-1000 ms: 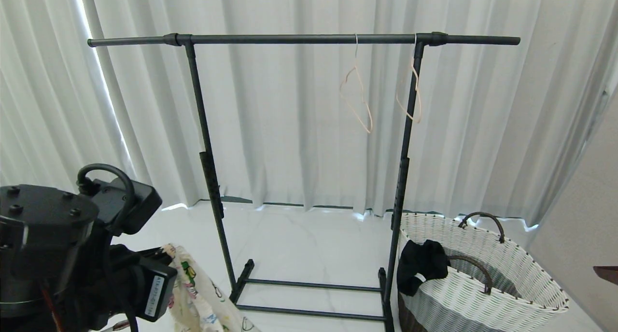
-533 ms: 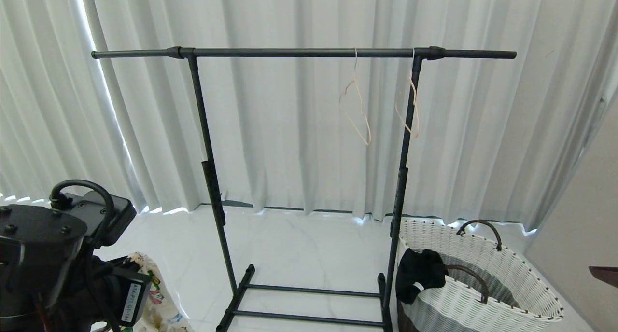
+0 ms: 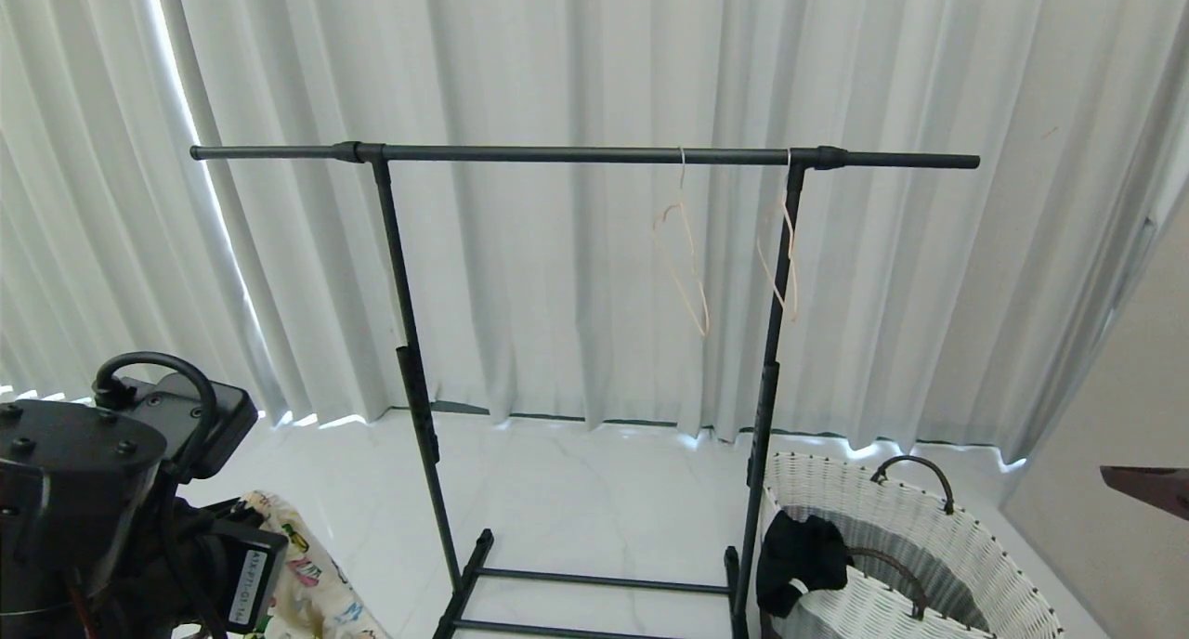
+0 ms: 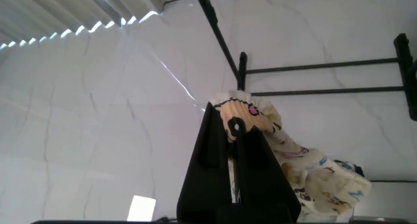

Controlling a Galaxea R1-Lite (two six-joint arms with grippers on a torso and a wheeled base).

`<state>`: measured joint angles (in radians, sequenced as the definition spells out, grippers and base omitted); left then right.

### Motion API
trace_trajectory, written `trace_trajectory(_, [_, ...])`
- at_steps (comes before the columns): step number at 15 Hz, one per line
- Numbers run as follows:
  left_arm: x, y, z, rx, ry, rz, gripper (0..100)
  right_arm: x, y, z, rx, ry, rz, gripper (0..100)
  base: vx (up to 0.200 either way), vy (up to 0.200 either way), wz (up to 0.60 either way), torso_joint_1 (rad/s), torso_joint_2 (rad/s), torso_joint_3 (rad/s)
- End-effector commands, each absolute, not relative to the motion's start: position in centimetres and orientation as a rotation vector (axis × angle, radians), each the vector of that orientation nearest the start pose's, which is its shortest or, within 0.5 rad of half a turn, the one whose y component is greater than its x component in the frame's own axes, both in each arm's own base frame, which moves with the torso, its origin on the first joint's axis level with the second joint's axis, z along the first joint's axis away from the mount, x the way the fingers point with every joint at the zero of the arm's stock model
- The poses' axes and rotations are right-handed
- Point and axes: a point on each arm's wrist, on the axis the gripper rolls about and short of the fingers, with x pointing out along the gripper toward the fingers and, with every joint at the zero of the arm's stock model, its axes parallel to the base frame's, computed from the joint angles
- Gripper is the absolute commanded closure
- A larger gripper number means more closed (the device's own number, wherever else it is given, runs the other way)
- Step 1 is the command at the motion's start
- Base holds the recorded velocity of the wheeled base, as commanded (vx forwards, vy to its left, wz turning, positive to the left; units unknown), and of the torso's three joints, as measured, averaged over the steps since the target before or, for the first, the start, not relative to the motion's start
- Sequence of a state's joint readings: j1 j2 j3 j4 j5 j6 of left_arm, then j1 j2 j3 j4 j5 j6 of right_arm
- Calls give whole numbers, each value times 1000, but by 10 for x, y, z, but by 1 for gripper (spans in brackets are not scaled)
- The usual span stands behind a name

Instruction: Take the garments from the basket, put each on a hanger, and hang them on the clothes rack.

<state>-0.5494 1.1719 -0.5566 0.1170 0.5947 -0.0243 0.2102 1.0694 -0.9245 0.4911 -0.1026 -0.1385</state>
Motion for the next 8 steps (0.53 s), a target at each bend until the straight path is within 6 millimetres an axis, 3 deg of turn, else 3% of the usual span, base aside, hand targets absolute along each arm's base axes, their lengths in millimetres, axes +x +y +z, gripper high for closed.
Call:
trace_trajectory(1, [129, -64, 172, 376, 613, 50, 100, 122, 24, 251, -234, 629, 148, 0, 0, 0, 0, 212, -496, -271])
trace_trajectory(8, [126, -62, 176, 414, 594, 36, 100, 125, 24, 250, -231, 616, 143, 0, 0, 0, 0, 233, -516, -281])
